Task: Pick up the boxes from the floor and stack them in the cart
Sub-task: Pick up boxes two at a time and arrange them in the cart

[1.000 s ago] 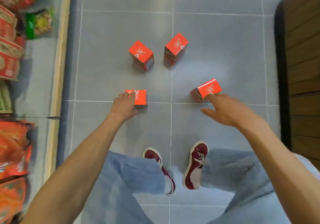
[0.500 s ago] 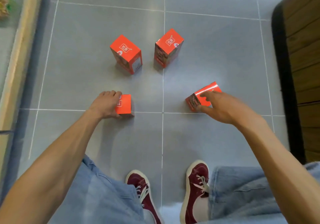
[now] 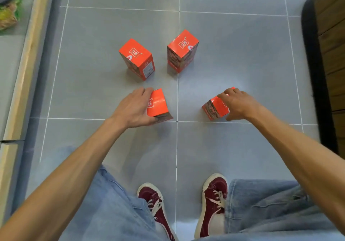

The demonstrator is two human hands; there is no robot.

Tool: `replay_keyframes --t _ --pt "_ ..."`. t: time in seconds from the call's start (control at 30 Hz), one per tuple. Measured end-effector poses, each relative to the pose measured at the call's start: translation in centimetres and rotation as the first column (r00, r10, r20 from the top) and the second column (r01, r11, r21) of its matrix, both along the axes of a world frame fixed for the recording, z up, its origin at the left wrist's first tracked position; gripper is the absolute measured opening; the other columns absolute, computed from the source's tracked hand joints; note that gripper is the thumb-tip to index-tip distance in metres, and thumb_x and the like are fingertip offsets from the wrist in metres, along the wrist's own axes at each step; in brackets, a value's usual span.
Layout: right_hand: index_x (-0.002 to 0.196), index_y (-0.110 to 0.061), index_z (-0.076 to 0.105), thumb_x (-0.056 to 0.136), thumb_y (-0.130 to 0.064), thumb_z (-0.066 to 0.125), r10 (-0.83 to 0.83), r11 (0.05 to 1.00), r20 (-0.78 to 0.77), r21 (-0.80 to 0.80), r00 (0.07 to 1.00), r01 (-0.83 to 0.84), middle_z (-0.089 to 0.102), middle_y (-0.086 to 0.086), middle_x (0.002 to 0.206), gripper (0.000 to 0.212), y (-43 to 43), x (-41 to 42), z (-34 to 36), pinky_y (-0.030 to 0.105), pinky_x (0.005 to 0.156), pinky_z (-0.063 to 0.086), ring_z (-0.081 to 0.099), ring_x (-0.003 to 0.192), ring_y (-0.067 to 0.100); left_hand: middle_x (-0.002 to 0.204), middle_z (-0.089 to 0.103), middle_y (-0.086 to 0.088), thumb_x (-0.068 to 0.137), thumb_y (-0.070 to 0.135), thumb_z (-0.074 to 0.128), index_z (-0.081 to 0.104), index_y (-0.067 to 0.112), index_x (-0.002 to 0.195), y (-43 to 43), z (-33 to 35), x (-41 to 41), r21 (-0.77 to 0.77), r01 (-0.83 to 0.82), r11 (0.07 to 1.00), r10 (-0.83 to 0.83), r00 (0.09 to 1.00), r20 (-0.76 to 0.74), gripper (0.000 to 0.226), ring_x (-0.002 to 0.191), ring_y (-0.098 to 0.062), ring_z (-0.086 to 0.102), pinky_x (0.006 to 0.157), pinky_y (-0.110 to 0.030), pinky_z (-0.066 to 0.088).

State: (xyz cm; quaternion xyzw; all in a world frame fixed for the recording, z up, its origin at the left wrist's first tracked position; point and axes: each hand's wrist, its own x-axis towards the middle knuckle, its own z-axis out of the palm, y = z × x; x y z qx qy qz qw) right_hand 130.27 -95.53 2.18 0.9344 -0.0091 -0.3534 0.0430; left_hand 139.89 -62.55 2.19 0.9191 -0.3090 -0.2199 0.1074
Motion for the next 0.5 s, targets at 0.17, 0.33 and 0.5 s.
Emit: replay_keyframes --t 0.17,0.33,0.5 --pt "0.15 -0.021 0.025 0.063 -0.04 0.086 0.159 0.984 -0.014 -0.076 0.987 -0.16 0.037 0.009 0.148 0.108 -1.3 0.9 -3.1 0.038 0.112 0.031 0.035 0.136 0.027 0.126 0.05 -0.001 0.056 0.078 0.058 0.036 0.023 0.136 -0.9 3.1 -1.0 -0.044 -0.013 0.999 0.013 1.0 0.009 0.1 0.112 -0.023 0.05 0.087 -0.039 0.047" --pt "0.143 -0.019 0.036 0.061 -0.042 0.083 0.247 0.966 0.046 -0.088 0.968 -0.243 0.05 0.009 0.134 0.098 -2.1 1.3 -5.1 0.036 0.106 0.035 0.046 0.123 0.027 0.126 0.05 0.002 0.056 0.078 0.059 0.035 0.025 0.137 -0.9 5.6 -1.6 -0.067 -0.064 0.996 0.068 0.997 0.047 0.1 0.114 -0.021 0.05 0.087 -0.04 0.048" --pt "0.127 -0.02 0.046 0.061 -0.064 0.071 0.146 0.989 0.101 -0.029 0.984 -0.143 0.052 0.006 0.109 0.083 -2.1 0.9 -5.0 0.034 0.081 0.046 0.054 0.097 0.027 0.128 0.049 0.0 0.062 0.072 0.068 0.036 0.023 0.139 -0.4 6.6 -2.0 -0.077 -0.103 0.992 0.111 0.989 0.1 0.096 0.115 -0.022 0.049 0.087 -0.039 0.048"
